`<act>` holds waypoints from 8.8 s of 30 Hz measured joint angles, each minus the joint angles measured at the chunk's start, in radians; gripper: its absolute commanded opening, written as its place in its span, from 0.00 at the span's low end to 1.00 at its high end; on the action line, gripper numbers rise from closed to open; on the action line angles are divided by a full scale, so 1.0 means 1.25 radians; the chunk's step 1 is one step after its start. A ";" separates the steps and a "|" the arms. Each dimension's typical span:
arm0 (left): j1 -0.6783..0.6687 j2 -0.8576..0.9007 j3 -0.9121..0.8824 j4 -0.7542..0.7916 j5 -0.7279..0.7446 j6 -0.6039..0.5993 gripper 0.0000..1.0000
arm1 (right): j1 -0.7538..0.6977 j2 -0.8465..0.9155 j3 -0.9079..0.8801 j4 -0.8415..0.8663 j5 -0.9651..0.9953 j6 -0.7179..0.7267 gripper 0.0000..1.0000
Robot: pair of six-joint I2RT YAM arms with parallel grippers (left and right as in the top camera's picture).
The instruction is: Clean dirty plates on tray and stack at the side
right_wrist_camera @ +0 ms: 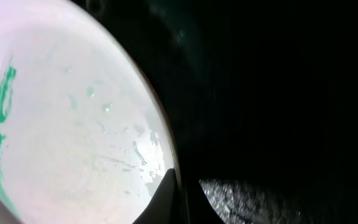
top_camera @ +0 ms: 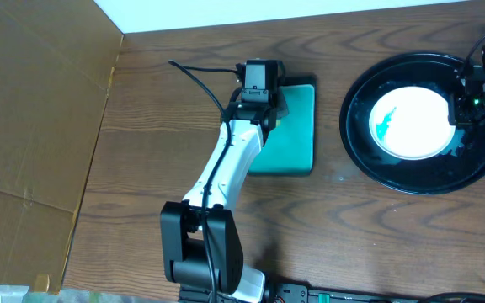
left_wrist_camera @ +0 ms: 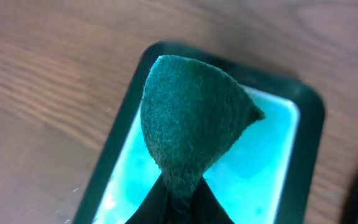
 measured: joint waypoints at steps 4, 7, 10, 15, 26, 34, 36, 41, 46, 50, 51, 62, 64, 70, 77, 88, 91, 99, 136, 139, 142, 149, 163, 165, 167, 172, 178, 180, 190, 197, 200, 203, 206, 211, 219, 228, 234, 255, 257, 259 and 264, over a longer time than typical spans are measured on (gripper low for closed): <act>0.000 0.074 0.000 0.055 0.027 -0.004 0.07 | 0.000 0.002 0.000 0.011 0.006 -0.002 0.01; 0.001 0.141 0.000 0.070 0.037 -0.007 0.07 | 0.000 0.002 0.000 0.011 0.006 -0.003 0.01; 0.001 0.192 0.000 0.074 0.040 -0.009 0.07 | 0.000 0.002 0.000 0.012 0.006 -0.004 0.01; 0.001 0.226 0.000 0.106 0.039 -0.009 0.07 | 0.000 0.002 0.000 0.012 0.006 -0.004 0.01; 0.001 0.232 0.000 0.117 0.036 -0.009 0.07 | 0.002 0.002 0.000 0.012 0.012 -0.004 0.01; 0.001 0.003 -0.001 0.103 0.103 -0.009 0.07 | 0.017 0.002 0.000 0.032 0.044 -0.045 0.01; 0.001 -0.034 -0.001 0.101 0.164 -0.009 0.07 | 0.023 0.002 0.000 0.039 0.057 -0.053 0.01; -0.017 -0.043 -0.001 0.096 0.308 -0.021 0.07 | 0.037 0.002 0.003 0.043 0.082 -0.061 0.01; -0.095 -0.033 -0.001 0.105 0.366 -0.046 0.07 | 0.063 0.002 0.004 0.065 0.098 -0.051 0.01; -0.179 -0.024 -0.001 0.167 0.377 -0.057 0.07 | 0.087 0.003 0.004 0.078 0.100 -0.020 0.01; -0.198 -0.017 -0.001 0.186 0.374 -0.065 0.07 | 0.090 0.003 0.004 0.078 0.099 -0.016 0.01; -0.336 0.191 -0.001 0.353 0.305 -0.162 0.07 | 0.094 0.003 0.004 0.062 0.096 0.004 0.01; -0.344 0.227 -0.001 0.367 0.301 -0.181 0.07 | 0.094 0.003 0.004 0.062 0.096 0.006 0.01; -0.355 0.294 -0.001 0.404 0.287 -0.216 0.24 | 0.094 0.003 0.004 0.062 0.096 0.007 0.01; -0.356 0.302 -0.001 0.392 0.244 -0.195 0.41 | 0.094 0.003 0.004 0.061 0.096 0.007 0.01; -0.356 0.191 -0.001 0.382 0.232 -0.151 0.38 | 0.095 0.003 0.004 0.060 0.096 0.007 0.01; -0.356 0.177 -0.001 0.378 0.229 -0.142 0.37 | 0.095 0.003 0.004 0.059 0.096 0.007 0.01; -0.367 0.229 -0.001 0.370 0.226 -0.114 0.34 | 0.094 0.003 0.004 0.059 0.096 0.007 0.01; -0.412 0.302 0.005 0.344 0.007 -0.014 0.07 | 0.095 0.003 0.005 0.051 0.096 0.007 0.01; -0.407 0.300 0.005 0.337 -0.055 -0.014 0.07 | 0.095 0.003 0.006 0.046 0.096 0.007 0.01; -0.398 0.291 0.005 0.329 -0.078 -0.014 0.07 | 0.095 0.003 0.007 0.044 0.097 0.007 0.01; -0.375 0.258 0.005 0.342 -0.032 -0.033 0.07 | 0.095 0.003 0.007 0.044 0.099 0.007 0.01; -0.376 0.291 0.004 0.354 0.197 -0.233 0.07 | 0.095 0.003 0.007 0.045 0.099 0.007 0.01; -0.380 0.294 0.009 0.326 0.137 -0.205 0.07 | 0.095 0.003 0.007 0.044 0.099 0.007 0.01; -0.382 0.294 0.012 0.306 0.072 -0.174 0.07 | 0.095 0.003 0.007 0.044 0.099 0.007 0.01; -0.381 0.294 0.013 0.273 -0.079 -0.081 0.07 | 0.095 0.003 0.007 0.044 0.099 0.007 0.01; -0.381 0.293 0.013 0.284 -0.157 -0.020 0.07 | 0.103 0.003 0.007 0.044 0.084 0.009 0.01; -0.379 0.286 0.013 0.292 -0.154 -0.010 0.08 | 0.106 0.003 0.007 0.044 0.084 0.010 0.01; -0.338 0.243 0.007 0.385 0.244 -0.052 0.07 | 0.105 0.003 0.007 0.042 0.090 0.010 0.01; -0.365 0.266 0.007 0.386 0.340 -0.075 0.07 | 0.105 0.003 0.007 0.042 0.090 0.010 0.01; -0.358 0.294 0.006 0.355 0.287 -0.075 0.07 | 0.105 0.003 0.008 0.040 0.090 0.010 0.01; -0.351 0.294 0.008 0.332 0.225 -0.064 0.07 | 0.105 0.003 0.008 0.038 0.090 0.010 0.01; -0.342 0.293 0.011 0.310 0.139 -0.031 0.07 | 0.105 0.003 0.008 0.038 0.090 0.010 0.01; -0.323 0.287 0.013 0.285 0.033 0.001 0.07 | 0.105 0.003 0.009 0.030 0.089 0.010 0.01; -0.306 0.190 0.003 0.260 -0.005 -0.007 0.07 | 0.105 0.003 0.009 0.029 0.086 0.024 0.01; -0.225 -0.059 0.001 0.219 -0.004 -0.057 0.07 | 0.114 0.003 0.023 0.009 0.106 0.025 0.01; -0.120 -0.050 0.001 0.056 -0.004 -0.067 0.07 | 0.165 -0.041 0.053 -0.047 0.281 0.000 0.01; 0.004 -0.044 -0.001 -0.080 -0.004 -0.114 0.07 | 0.458 -0.241 0.075 0.178 0.941 -0.520 0.01; 0.004 -0.044 -0.001 -0.084 -0.004 -0.114 0.07 | 0.477 -0.241 0.075 0.194 0.955 -0.577 0.01; 0.004 -0.044 -0.001 -0.089 -0.004 -0.114 0.07 | 0.494 -0.241 0.075 0.211 0.967 -0.623 0.01; 0.004 -0.044 -0.001 -0.094 0.001 -0.114 0.07 | 0.508 -0.241 0.075 0.212 0.969 -0.630 0.01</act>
